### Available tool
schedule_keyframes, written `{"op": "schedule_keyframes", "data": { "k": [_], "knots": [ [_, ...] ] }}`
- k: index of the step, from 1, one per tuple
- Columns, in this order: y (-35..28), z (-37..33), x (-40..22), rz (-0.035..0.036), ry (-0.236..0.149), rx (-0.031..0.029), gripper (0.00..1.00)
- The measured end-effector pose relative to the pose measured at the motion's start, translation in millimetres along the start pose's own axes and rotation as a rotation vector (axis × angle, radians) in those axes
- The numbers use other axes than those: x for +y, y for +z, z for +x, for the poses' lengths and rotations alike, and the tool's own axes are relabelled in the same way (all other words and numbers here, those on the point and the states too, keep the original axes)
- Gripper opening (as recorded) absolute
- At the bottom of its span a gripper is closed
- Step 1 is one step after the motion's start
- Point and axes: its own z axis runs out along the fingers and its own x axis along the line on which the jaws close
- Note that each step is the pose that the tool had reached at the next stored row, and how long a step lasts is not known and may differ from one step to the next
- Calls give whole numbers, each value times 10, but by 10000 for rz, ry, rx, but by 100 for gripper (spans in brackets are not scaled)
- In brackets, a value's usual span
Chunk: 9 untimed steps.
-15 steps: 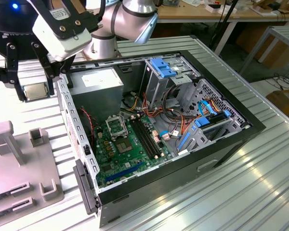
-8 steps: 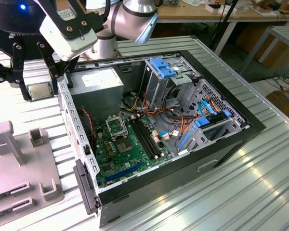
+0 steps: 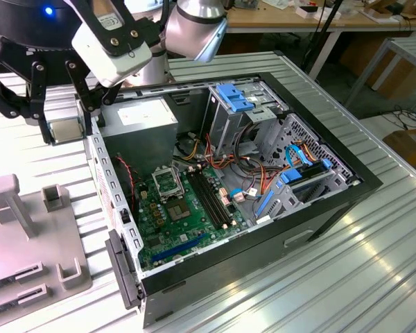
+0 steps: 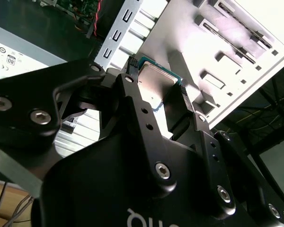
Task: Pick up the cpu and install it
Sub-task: 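Pick up the cpu and move it towards the insertion slot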
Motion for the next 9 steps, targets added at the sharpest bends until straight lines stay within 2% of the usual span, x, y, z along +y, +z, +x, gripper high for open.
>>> {"op": "schedule_keyframes", "data": {
  "k": [9],
  "knots": [
    [0, -81, -8, 0, 0, 0, 47]
  ]
}}
